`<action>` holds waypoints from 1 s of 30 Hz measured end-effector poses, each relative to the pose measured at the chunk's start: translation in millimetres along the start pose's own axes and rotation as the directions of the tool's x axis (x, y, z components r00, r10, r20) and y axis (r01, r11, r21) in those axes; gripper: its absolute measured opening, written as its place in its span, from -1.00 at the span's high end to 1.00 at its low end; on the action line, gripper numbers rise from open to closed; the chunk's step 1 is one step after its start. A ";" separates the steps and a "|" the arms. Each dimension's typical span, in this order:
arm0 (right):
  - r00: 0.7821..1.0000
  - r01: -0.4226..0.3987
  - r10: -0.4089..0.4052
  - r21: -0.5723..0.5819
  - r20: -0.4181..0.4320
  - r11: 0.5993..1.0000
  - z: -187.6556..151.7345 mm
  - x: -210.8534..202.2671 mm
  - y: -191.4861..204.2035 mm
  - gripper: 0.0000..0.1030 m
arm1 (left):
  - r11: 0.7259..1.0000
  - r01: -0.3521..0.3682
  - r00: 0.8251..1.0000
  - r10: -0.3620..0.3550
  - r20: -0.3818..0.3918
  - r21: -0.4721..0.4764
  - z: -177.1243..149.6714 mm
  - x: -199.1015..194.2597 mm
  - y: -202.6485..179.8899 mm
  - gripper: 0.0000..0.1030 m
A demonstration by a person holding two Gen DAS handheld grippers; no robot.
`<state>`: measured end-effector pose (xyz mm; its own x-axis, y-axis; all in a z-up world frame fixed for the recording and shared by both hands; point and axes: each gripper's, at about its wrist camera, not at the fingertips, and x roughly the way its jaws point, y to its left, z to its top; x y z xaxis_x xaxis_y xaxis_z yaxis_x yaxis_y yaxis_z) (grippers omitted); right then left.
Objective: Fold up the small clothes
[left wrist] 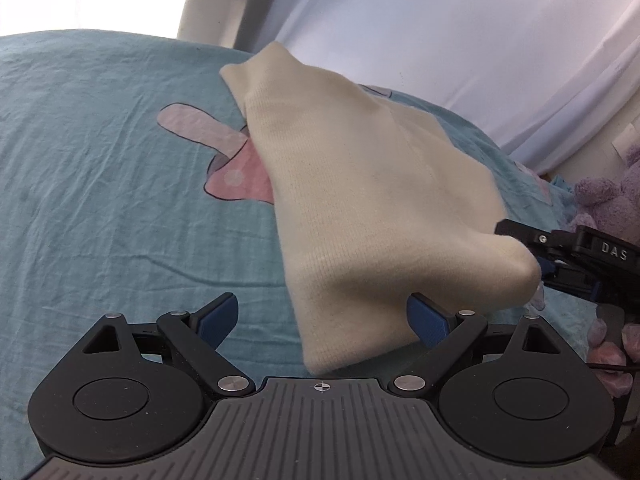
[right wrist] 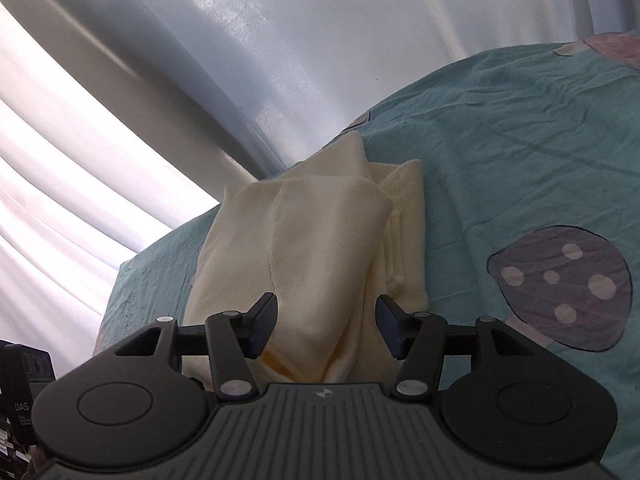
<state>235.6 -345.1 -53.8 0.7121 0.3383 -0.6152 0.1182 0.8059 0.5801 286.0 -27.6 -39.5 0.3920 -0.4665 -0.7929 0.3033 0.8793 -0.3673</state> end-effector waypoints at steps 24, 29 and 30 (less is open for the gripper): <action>0.999 -0.030 0.031 0.059 -0.024 0.998 29.6 34.5 -43.3 -0.40 | 0.965 0.206 0.976 -0.192 0.099 -0.160 41.5 40.1 27.4 -0.83; 0.997 -0.069 0.071 0.087 -0.013 0.994 30.7 44.9 -46.1 -0.08 | 0.966 0.211 0.974 -0.195 0.117 -0.149 47.7 49.9 25.2 -0.51; 0.997 -0.075 0.076 0.086 -0.012 0.993 31.2 46.8 -45.9 -0.08 | 0.968 0.208 0.974 -0.191 0.122 -0.143 49.0 51.3 24.2 -0.50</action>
<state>285.1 -381.4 -92.5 0.7106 0.4046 -0.5756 0.1235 0.7337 0.6682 356.1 -35.0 -65.3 0.4297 -0.6339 -0.6431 0.2505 0.7679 -0.5896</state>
